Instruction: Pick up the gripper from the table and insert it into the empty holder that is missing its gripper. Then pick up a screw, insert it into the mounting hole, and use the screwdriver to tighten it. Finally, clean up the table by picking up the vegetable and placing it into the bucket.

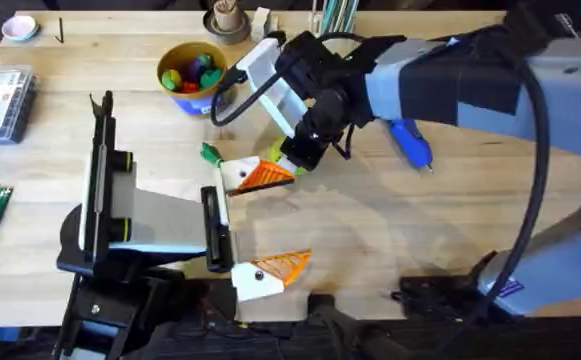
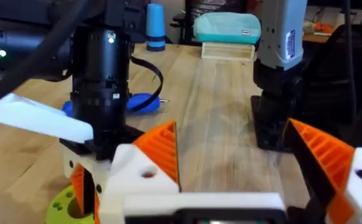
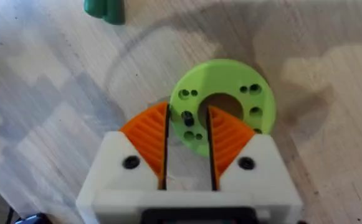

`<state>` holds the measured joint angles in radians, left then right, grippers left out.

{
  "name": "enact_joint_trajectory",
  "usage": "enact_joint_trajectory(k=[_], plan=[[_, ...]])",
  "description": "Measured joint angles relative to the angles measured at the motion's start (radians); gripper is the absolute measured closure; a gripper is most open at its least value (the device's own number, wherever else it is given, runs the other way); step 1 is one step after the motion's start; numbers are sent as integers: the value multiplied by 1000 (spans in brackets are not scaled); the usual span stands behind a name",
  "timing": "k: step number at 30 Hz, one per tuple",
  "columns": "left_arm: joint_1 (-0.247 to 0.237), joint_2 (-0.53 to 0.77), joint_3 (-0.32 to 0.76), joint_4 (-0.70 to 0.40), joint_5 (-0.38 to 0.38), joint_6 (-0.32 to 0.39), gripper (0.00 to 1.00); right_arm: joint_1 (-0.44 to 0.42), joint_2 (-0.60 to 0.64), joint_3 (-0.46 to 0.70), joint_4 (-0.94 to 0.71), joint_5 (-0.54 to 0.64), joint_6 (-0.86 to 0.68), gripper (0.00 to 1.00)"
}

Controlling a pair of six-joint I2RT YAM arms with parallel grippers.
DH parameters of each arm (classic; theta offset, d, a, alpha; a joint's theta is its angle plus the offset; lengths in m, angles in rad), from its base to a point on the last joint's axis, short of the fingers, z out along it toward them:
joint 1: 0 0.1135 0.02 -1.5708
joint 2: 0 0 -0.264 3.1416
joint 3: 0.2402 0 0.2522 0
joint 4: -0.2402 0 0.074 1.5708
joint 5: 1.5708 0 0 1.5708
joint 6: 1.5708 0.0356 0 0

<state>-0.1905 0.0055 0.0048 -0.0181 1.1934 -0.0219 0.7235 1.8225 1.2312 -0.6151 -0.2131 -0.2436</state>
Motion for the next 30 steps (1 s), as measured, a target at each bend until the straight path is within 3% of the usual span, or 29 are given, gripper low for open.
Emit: enact_joint_trajectory(k=[30], plan=[[0,0,0,0,0,0,8,0,0,18,-37,0,0,581]])
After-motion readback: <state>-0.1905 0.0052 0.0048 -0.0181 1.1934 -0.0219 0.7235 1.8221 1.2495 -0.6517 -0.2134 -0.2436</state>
